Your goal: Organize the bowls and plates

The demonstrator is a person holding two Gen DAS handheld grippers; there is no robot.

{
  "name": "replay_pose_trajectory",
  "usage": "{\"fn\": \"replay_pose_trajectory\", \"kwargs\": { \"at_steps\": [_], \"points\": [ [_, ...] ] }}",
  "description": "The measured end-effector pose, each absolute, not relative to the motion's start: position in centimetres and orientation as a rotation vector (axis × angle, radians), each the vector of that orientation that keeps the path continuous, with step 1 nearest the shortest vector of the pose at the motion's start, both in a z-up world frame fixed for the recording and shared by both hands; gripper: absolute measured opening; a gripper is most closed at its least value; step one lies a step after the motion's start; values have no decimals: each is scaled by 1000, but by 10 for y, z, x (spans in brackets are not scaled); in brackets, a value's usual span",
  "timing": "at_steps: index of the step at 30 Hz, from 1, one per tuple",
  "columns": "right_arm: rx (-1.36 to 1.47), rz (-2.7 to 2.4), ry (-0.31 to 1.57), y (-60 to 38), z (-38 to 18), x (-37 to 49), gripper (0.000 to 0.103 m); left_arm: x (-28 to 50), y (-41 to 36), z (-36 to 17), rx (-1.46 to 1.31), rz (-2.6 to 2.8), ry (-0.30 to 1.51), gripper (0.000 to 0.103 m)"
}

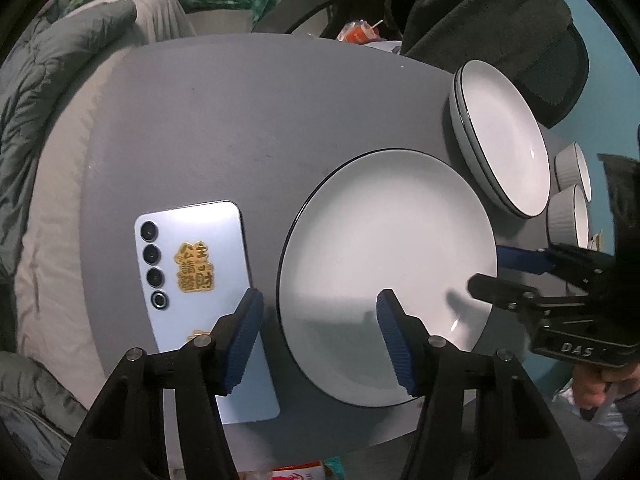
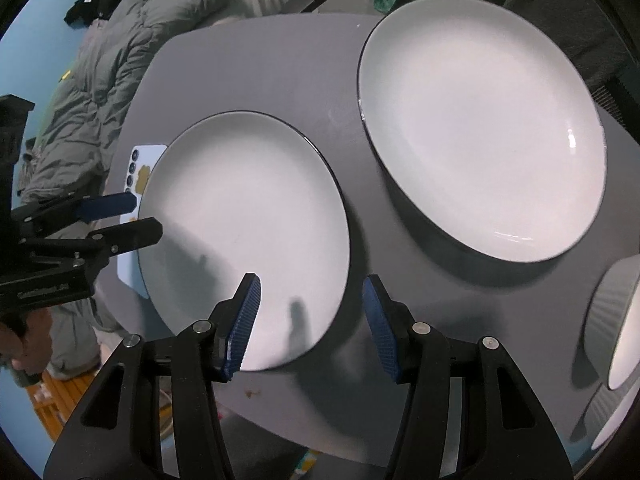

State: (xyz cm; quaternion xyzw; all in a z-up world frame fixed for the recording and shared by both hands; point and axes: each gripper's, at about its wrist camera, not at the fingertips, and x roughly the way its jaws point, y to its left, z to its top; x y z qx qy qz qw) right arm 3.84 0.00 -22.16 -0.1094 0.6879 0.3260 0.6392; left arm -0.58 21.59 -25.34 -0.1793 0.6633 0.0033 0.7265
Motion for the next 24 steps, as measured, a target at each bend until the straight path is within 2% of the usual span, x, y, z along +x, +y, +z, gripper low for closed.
{"fn": "replay_pose_trajectory", "kwargs": {
  "at_steps": [4, 9, 14, 15, 17, 24],
  "points": [
    [-229, 746, 1580, 4, -228, 40, 54, -6, 214, -261, -407, -5, 1482, 49],
    [-225, 740, 1577, 2, -232, 38, 41, -5, 211, -267, -397, 16, 1500, 41],
    [-203, 713, 1593, -5, -239, 42, 26, 1, 212, -272, -388, 43, 1525, 25],
    [-204, 708, 1595, -8, -240, 43, 21, 1, 212, -272, -380, 44, 1526, 24],
    [-198, 699, 1600, -11, -241, 44, 17, 0, 214, -271, -374, 37, 1526, 24],
    [-186, 687, 1612, -22, -240, 42, 16, -11, 205, -272, -384, 27, 1534, 24]
  ]
}}
